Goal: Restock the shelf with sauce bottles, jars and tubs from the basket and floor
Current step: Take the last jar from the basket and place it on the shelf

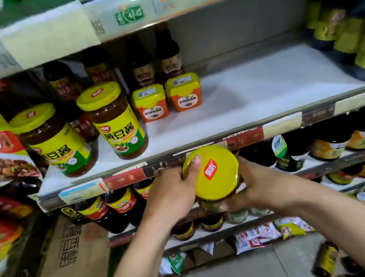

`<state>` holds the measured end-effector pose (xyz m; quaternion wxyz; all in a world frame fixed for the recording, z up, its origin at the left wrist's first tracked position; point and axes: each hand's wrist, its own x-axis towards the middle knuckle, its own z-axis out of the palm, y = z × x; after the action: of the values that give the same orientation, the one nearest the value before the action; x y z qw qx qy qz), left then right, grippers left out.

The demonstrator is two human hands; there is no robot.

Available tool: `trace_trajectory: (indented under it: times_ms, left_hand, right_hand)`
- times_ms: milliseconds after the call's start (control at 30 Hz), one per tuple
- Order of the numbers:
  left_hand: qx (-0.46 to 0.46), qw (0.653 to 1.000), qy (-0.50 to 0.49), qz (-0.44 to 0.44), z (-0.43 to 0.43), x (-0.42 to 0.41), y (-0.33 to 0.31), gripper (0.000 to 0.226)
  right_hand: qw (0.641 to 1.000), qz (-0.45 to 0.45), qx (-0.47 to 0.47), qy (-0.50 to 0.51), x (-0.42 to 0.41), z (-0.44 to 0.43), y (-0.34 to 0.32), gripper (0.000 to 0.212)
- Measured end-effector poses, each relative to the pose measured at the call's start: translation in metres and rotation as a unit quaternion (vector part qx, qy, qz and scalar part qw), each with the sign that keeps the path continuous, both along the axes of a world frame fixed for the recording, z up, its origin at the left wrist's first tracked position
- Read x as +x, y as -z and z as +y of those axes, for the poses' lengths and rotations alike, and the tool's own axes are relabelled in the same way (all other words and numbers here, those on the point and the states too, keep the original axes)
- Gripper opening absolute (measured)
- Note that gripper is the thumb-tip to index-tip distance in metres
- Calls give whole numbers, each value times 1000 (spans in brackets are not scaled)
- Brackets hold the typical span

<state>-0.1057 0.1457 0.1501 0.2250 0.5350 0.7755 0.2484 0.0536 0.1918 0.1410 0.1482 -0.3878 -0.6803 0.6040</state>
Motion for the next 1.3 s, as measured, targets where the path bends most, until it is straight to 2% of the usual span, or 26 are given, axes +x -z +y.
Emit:
trace_trajectory:
  times_ms: [133, 233, 367, 433, 567, 733, 967, 1167, 1300]
  left_hand:
    - [56, 998, 8, 9, 5, -4, -40, 79]
    - [102, 994, 8, 29, 15, -13, -66, 69]
    - [132, 989, -13, 61, 36, -30, -88, 69]
    - [144, 987, -26, 68, 49, -37, -96, 69]
    - [148, 986, -36, 64, 76, -46, -103, 62]
    - [141, 988, -67, 0, 100, -48, -97, 57]
    - [100, 991, -85, 29, 127, -52, -84, 63]
    - [55, 990, -106, 73, 147, -54, -79, 61]
    - [39, 991, -114, 64, 157, -60, -77, 66]
  right_hand:
    - [994, -18, 104, -42, -2, 14, -39, 69]
    - [992, -14, 120, -42, -9, 23, -66, 58]
    - [981, 9, 185, -56, -23, 36, -95, 25]
    - [978, 11, 204, -45, -32, 43, -103, 24]
    - [984, 13, 176, -12, -44, 63, -108, 20]
    - [985, 13, 174, 8, -55, 88, -108, 18]
    - [990, -35, 134, 4, -60, 123, -100, 13]
    - [993, -75, 92, -6, -64, 152, -91, 42]
    - [995, -70, 60, -23, -69, 163, -91, 37]
